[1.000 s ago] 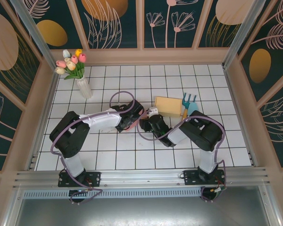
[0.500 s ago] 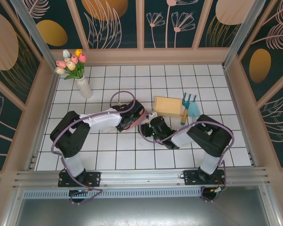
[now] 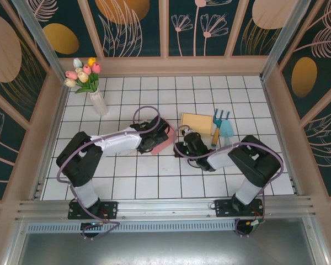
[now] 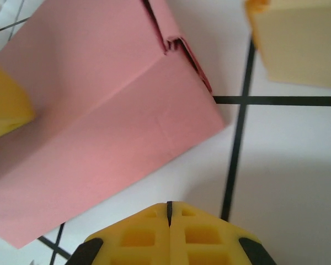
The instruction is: Fold the paper box
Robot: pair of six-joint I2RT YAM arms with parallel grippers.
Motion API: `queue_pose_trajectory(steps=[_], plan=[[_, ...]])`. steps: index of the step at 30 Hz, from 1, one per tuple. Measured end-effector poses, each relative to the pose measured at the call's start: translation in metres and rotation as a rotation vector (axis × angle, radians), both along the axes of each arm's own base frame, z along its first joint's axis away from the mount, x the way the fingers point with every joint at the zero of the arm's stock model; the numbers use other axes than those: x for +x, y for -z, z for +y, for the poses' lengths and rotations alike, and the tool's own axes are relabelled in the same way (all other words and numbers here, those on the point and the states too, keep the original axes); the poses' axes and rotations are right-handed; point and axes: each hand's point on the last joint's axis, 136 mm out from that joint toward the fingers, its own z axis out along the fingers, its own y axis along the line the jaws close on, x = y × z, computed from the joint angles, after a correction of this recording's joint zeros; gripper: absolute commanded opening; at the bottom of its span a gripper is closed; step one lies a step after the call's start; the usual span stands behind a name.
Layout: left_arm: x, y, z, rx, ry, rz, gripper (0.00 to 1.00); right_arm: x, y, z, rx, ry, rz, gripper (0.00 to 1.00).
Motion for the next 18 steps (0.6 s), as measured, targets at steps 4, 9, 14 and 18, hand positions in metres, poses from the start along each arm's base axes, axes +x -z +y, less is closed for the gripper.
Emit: queue_pose_trajectory(steps=[4, 9, 14, 18], plan=[[0.011, -0.035, -0.008, -0.012, 0.102, -0.120, 0.96, 0.011, 0.001, -0.011, 0.000, 0.056, 0.033, 0.00], [0.034, -0.089, -0.019, -0.023, 0.260, -0.348, 0.99, 0.025, -0.002, -0.026, 0.004, 0.121, 0.056, 0.00], [0.074, -0.104, -0.008, 0.061, 0.348, -0.453, 0.99, 0.042, -0.009, -0.035, 0.026, 0.153, 0.075, 0.00], [0.117, -0.079, 0.000, 0.122, 0.384, -0.436, 0.98, 0.054, -0.013, -0.029, 0.057, 0.140, 0.087, 0.00]])
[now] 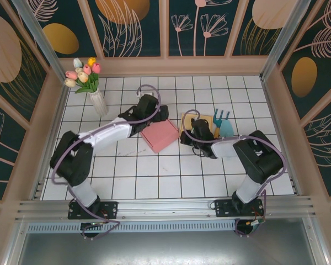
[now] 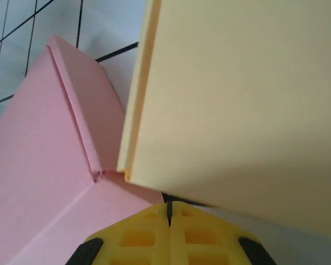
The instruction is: Fold the paper box
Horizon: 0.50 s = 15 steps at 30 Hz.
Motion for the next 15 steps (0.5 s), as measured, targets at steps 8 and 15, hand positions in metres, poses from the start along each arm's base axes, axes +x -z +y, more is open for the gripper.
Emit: queue_pose_trajectory(steps=[8, 15], plan=[[0.016, 0.073, 0.002, -0.006, 0.086, 0.132, 0.98, 0.006, 0.015, 0.014, 0.012, -0.040, 0.045, 0.00], [0.007, 0.078, -0.027, -0.132, 0.187, 0.138, 0.93, 0.014, 0.015, 0.026, 0.038, -0.068, 0.047, 0.00]])
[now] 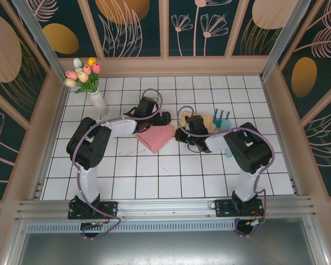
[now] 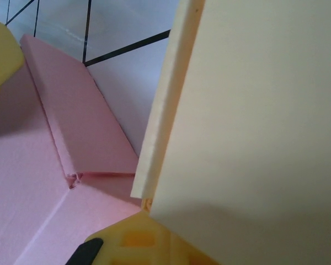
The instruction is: Fold the paper box
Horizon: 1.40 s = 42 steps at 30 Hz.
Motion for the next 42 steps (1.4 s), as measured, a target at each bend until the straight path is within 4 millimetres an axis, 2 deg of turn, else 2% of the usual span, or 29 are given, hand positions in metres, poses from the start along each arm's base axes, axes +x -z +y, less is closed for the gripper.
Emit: queue_pose_trajectory(steps=[6, 10, 15, 21, 25, 31, 33, 36, 39, 42], plan=[[-0.011, -0.009, -0.003, -0.134, 0.000, -0.024, 0.92, 0.000, 0.000, 0.002, 0.003, -0.007, 0.005, 0.00], [-0.023, -0.011, -0.015, -0.176, 0.010, -0.022, 0.92, 0.003, 0.000, 0.005, -0.011, -0.004, 0.012, 0.00], [-0.031, -0.013, -0.014, -0.209, -0.016, -0.016, 0.93, 0.005, 0.000, 0.003, -0.031, 0.010, 0.016, 0.00], [-0.040, -0.011, -0.011, -0.154, -0.064, -0.003, 0.95, 0.002, -0.002, 0.001, -0.070, 0.005, 0.003, 0.00], [-0.056, -0.015, -0.004, -0.152, -0.074, 0.025, 0.98, -0.018, -0.011, 0.001, -0.092, -0.028, -0.003, 0.00], [-0.073, -0.045, 0.021, -0.161, -0.117, -0.034, 0.99, -0.046, -0.043, -0.001, -0.057, -0.056, -0.041, 0.00], [-0.083, -0.048, 0.032, -0.161, -0.129, -0.048, 0.98, -0.057, -0.049, -0.004, -0.043, -0.058, -0.042, 0.00], [-0.105, -0.038, 0.051, -0.149, -0.141, -0.044, 0.98, -0.077, -0.046, -0.010, -0.026, -0.063, -0.020, 0.00], [-0.127, -0.017, 0.068, -0.128, -0.151, -0.012, 0.98, -0.103, -0.031, -0.013, -0.023, -0.080, 0.028, 0.00], [-0.142, -0.004, 0.078, -0.111, -0.154, 0.012, 0.99, -0.129, -0.017, -0.007, -0.025, -0.123, 0.077, 0.00]])
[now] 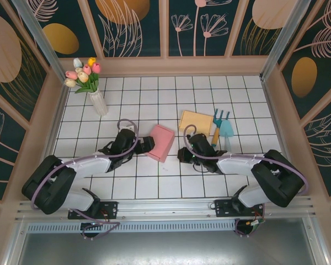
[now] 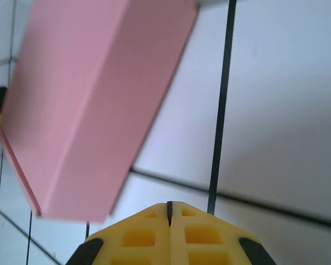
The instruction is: Fold the paper box
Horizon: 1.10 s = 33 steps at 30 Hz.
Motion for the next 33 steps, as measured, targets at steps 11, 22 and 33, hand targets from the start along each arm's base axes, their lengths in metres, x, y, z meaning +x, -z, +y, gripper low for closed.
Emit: queue_pose_trajectory(steps=[11, 22, 33], plan=[[0.004, -0.010, -0.004, -0.040, 0.003, -0.047, 0.98, -0.021, 0.017, 0.024, 0.063, -0.026, 0.049, 0.00], [-0.004, 0.005, -0.016, -0.028, 0.038, -0.013, 0.97, -0.016, 0.017, 0.057, 0.096, -0.065, 0.061, 0.00], [-0.015, 0.006, -0.043, -0.078, 0.030, -0.052, 0.96, -0.016, 0.017, 0.067, 0.105, -0.075, 0.064, 0.00]])
